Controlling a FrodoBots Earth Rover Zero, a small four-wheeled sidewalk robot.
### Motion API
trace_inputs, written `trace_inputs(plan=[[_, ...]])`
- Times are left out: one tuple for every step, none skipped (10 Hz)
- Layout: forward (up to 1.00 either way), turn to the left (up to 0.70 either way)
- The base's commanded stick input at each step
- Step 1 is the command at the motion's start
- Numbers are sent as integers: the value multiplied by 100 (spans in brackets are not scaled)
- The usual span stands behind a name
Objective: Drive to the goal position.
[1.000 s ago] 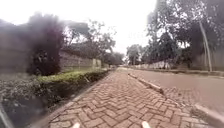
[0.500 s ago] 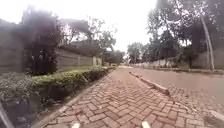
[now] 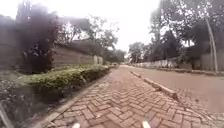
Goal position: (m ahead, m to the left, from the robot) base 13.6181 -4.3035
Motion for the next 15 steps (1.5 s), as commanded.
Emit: trace_inputs(plan=[[70, -23], [70, -6], [70, 4], [70, 2], [70, 0], [70, 0], [70, 0], [70, 1], [70, 3], [70, 6], [70, 3], [70, 5], [70, -16], [70, -35], [70, -35]])
